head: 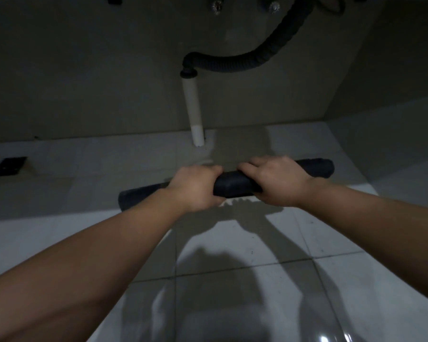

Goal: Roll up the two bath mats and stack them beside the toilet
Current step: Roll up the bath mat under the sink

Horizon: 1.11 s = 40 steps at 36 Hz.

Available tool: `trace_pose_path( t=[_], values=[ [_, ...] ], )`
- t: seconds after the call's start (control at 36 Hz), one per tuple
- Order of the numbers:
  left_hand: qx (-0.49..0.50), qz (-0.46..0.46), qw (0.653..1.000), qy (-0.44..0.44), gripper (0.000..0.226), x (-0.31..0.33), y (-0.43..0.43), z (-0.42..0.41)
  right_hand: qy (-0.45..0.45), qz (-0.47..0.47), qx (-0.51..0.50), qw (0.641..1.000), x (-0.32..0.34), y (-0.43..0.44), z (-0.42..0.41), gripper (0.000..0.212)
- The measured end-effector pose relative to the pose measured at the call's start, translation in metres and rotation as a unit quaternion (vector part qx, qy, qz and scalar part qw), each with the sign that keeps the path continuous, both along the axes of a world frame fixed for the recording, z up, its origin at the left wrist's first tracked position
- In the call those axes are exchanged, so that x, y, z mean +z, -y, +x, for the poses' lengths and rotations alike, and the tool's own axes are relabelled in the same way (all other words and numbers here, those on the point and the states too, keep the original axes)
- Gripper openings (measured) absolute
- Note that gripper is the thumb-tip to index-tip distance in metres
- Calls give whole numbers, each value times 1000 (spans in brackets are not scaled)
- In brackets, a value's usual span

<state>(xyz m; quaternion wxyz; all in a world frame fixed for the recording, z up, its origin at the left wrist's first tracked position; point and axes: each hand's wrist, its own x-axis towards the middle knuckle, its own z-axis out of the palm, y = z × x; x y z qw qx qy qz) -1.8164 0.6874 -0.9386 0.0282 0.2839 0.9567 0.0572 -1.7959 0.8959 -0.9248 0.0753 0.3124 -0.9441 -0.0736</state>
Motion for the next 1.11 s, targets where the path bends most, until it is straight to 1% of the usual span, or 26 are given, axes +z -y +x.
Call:
trace_pose_path(
  t=[0.06,0.08,0.11,0.14,0.17,0.22,0.28,0.33,0.39,0.44,0.5,0.53,0.58,0.61,0.64,0.72,0.78,0.83,0.89,0.94,1.0,1.06,1.11],
  values=[
    [-18,-5,997,-81,35,-4,3,1,117,-13,-47,992,9,2,-1,49],
    [-29,-1,993,-112,34,-5,6,1,189,-28,-79,978,13,2,-3,50],
    [-37,5,990,-133,35,-6,8,0,253,-50,-107,960,17,0,-5,50],
    [-42,15,989,-144,36,-6,9,0,299,-74,-128,943,20,-3,-6,50],
    [-44,23,988,-149,38,-6,9,0,323,-94,-142,931,21,-7,-7,49],
    [-36,22,988,-147,39,-5,6,2,320,-113,-165,926,21,-12,-5,45],
    [-16,3,991,-132,44,-4,-1,0,278,-111,-183,936,19,-13,-2,39],
    [7,-10,995,-100,58,-4,-5,-3,236,-106,-200,945,17,-12,0,35],
    [16,15,996,-83,68,-1,-7,-5,223,-112,-232,940,14,-15,1,32],
    [18,73,992,-98,59,3,-10,-4,255,-153,-282,912,12,-24,0,33],
    [39,118,989,-77,47,6,-19,1,289,-208,-328,875,11,-37,2,36],
    [56,134,988,-44,40,7,-26,3,296,-232,-345,860,12,-44,4,38],
    [96,163,980,65,27,6,-47,8,297,-275,-372,836,14,-60,12,42],
    [112,179,969,126,28,6,-60,9,295,-294,-384,824,15,-68,17,43],
    [122,200,955,179,34,5,-75,11,295,-310,-395,813,17,-77,22,44],
    [137,254,914,283,50,9,-123,21,287,-352,-422,784,21,-100,38,49],
    [144,295,873,361,54,12,-156,29,281,-373,-433,771,24,-114,48,48],
    [153,341,820,434,52,13,-185,36,275,-396,-438,759,24,-128,58,46],
    [165,389,776,469,53,11,-210,42,267,-418,-439,749,23,-144,66,45],
    [174,433,744,478,50,7,-230,45,258,-429,-446,742,22,-162,72,45],
    [179,468,721,479,40,6,-249,48,248,-436,-457,735,19,-183,75,46],
    [176,479,709,488,27,5,-269,49,250,-446,-457,728,15,-202,75,48],
    [173,485,694,503,18,4,-293,51,256,-452,-454,724,10,-221,75,49]
  ],
)
